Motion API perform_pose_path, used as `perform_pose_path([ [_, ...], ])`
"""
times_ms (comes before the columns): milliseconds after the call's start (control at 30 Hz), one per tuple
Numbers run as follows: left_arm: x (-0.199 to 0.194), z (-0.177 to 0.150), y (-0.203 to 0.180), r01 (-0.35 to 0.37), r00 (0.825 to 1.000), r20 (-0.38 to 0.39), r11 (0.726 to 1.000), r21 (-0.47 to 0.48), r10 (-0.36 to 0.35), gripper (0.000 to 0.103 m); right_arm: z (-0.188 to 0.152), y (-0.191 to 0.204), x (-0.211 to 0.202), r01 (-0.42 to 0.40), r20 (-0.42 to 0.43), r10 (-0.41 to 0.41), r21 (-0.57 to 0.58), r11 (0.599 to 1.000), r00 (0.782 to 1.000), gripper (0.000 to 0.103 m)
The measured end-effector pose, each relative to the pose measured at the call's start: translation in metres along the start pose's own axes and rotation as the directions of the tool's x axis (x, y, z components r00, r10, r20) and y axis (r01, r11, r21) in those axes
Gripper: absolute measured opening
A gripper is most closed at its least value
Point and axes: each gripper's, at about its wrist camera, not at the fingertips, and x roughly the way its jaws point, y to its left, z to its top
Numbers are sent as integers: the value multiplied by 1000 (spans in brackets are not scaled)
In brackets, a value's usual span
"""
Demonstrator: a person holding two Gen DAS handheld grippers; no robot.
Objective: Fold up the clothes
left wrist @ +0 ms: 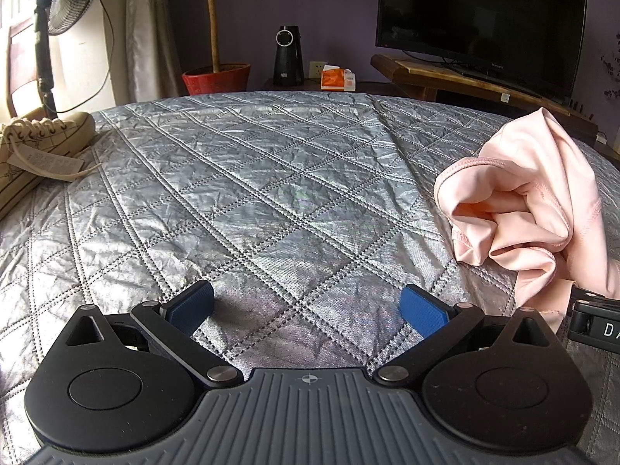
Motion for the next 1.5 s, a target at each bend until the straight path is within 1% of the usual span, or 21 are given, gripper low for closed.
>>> perform_pose_path([
  [333,1,0,0,0,1000,0,1000,0,0,103,0,0,0,0,0,0,0,1000,1000,103],
  [367,5,0,7,0,1000,0,1000,0,0,103,0,0,0,0,0,0,0,1000,1000,103],
  [567,0,0,-1,0,1000,0,1000,0,0,103,0,0,1,0,0,0,0,1000,1000,103],
  [633,5,0,6,1,1000,0,1000,0,-1,103,0,1,0,0,0,0,0,1000,1000,102],
  [1000,5,0,2,0,1000,0,1000,0,0,103,0,1,0,0,0,0,0,1000,1000,103],
  [1033,11,0,9,1,1000,0,1000,-1,-1,103,0,1,0,0,0,0,0,1000,1000,103],
  [1100,13,1,9,3,1000,-4,1000,-1,-3,103,0,1,0,0,0,0,0,1000,1000,103],
  [1167,5,2,7,25,999,-38,1000,5,-24,103,0,1,0,0,0,0,0,1000,1000,103],
  [1233,3,13,1,49,994,-97,999,7,-48,103,0,1,0,0,0,0,0,1000,1000,103],
  [1400,-25,47,-9,164,980,-101,984,-74,-171,103,0,2,0,0,0,0,0,1000,1000,103],
  [1467,-35,57,-10,182,981,-64,982,-53,-185,103,0,2,0,0,0,0,0,1000,1000,102],
  [1500,-37,62,-8,184,980,-68,982,-48,-187,103,0,2,0,0,0,0,0,1000,1000,102],
])
